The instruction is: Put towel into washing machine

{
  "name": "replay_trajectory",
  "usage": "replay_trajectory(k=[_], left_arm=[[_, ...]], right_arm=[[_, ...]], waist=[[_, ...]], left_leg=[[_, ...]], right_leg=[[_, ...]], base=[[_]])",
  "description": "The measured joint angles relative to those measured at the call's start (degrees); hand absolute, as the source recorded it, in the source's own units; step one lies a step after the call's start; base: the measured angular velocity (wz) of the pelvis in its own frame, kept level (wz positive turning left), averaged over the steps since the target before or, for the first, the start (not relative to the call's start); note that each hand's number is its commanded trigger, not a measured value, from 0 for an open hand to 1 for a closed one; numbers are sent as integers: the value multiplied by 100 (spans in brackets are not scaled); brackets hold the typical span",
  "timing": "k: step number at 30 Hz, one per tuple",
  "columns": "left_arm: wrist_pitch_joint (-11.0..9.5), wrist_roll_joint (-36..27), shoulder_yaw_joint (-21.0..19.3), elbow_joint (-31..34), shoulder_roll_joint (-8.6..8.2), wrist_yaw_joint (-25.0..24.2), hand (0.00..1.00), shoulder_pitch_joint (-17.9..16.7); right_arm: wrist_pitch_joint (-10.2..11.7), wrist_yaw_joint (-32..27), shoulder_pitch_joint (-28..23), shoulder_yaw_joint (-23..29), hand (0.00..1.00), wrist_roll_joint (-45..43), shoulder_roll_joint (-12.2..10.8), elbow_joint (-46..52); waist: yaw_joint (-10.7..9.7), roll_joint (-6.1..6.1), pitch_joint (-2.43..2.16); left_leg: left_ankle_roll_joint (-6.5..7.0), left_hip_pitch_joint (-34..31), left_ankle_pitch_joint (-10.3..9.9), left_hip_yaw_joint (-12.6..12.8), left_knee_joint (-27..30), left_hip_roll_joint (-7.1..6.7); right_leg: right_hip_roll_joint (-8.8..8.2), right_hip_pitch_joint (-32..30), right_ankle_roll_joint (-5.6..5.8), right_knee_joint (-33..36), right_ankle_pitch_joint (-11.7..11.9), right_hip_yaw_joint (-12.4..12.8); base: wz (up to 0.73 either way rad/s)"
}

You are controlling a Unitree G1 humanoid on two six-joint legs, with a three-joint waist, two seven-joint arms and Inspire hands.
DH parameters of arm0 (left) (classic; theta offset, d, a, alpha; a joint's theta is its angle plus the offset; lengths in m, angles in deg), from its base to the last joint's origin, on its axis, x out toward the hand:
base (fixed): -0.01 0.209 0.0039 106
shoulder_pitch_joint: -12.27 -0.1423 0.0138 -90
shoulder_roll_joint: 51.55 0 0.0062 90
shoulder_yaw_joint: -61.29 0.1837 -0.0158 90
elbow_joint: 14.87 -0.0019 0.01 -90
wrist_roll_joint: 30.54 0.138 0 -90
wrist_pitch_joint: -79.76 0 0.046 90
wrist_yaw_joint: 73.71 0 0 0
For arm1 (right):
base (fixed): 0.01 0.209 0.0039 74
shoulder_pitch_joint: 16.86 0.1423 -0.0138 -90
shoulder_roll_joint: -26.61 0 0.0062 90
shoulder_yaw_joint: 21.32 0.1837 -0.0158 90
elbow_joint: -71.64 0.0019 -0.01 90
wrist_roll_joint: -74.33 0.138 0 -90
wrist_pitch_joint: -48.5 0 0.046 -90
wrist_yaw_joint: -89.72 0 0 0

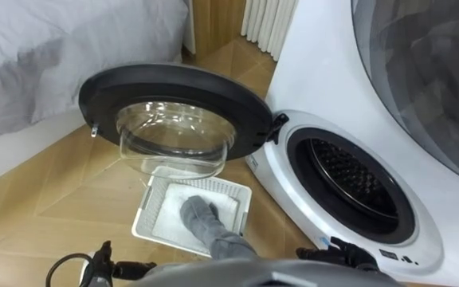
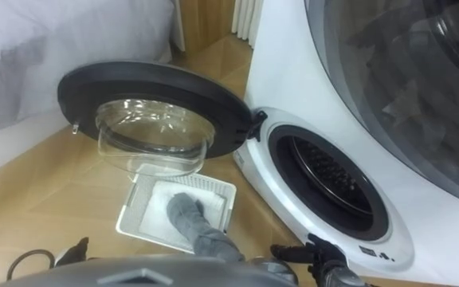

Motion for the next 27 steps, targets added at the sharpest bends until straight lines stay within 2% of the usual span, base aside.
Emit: replay_trajectory(k=[1,2,4,8,10,12,13,15,16,18,21,25,27], left_arm=[[0,23,0,0,0,-3,0,11],[0,50,1,-1,2,-3,0,32],[-2,131,9,-2,8,-4,0,82],[-4,596,23,-11,14,-9,0,270],[-5,911,174,-11,41,1,0,388],[-6,1136,484,-69,53,79,0,597],[-9,1208,558,-90,48,110,0,644],[-11,1509,736,-255,43,196,0,964],[-14,1590,765,-283,28,216,0,1046],[-25,1949,1023,-447,-25,231,0,1455],[-127,2321,1314,-606,-87,232,0,1773],[-144,2657,1475,-646,-180,230,0,2172],[-149,2891,1539,-764,-212,232,0,2471]], right_arm=[[0,0,4,-3,0,-3,0,0],[1,0,11,-54,0,-6,0,-2],[13,0,46,-102,0,-9,1,-56],[48,33,162,-111,0,-18,11,-181],[48,55,260,-116,0,-34,26,-195],[48,55,387,-136,0,-41,43,-270],[48,50,433,-172,0,-44,39,-286],[57,30,659,-296,0,-136,0,-389],[55,25,722,-314,0,-137,-4,-424],[51,-23,918,-375,0,-215,-18,-433],[63,-84,1103,-538,0,-273,-58,-426],[79,-118,1342,-623,0,-283,-67,-424],[114,-121,1503,-625,0,-337,-78,-410]], waist=[[1,0,-6],[10,1,-35],[7,17,-47],[4,30,-54],[-21,44,-47],[-84,93,-1],[-117,105,7],[-182,119,34],[-191,116,45],[-198,97,116],[-264,78,166],[-332,79,217],[-443,86,300]], left_leg=[[0,-13,0,1,0,0],[0,-72,0,3,4,-2],[0,-140,1,10,32,-2],[-1,-348,6,45,61,-5],[-1,-462,7,49,117,-4],[8,-587,13,28,166,-10],[10,-622,14,23,175,-12],[10,-859,15,33,284,-2],[10,-937,15,32,320,-2],[10,-1217,15,46,464,10],[10,-1529,15,81,633,16],[10,-2014,15,158,902,12],[12,-2291,14,205,1065,3]], right_leg=[[0,-10,0,1,0,0],[-1,-74,0,4,0,4],[-2,-139,-1,9,1,13],[-9,-349,-4,31,3,39],[-19,-445,-4,58,3,34],[-40,-576,-4,111,2,20],[-41,-608,-4,115,2,22],[-48,-900,-6,251,1,56],[-54,-991,-18,302,-6,67],[-75,-1351,-42,558,-22,121],[-100,-1713,-60,777,-33,169],[-158,-2294,-86,1141,-50,277],[-185,-2572,-108,1282,-63,337]], base=[[0],[0],[0],[-3],[0],[0],[0],[-7],[-9],[-11],[-11],[-13],[-6]])
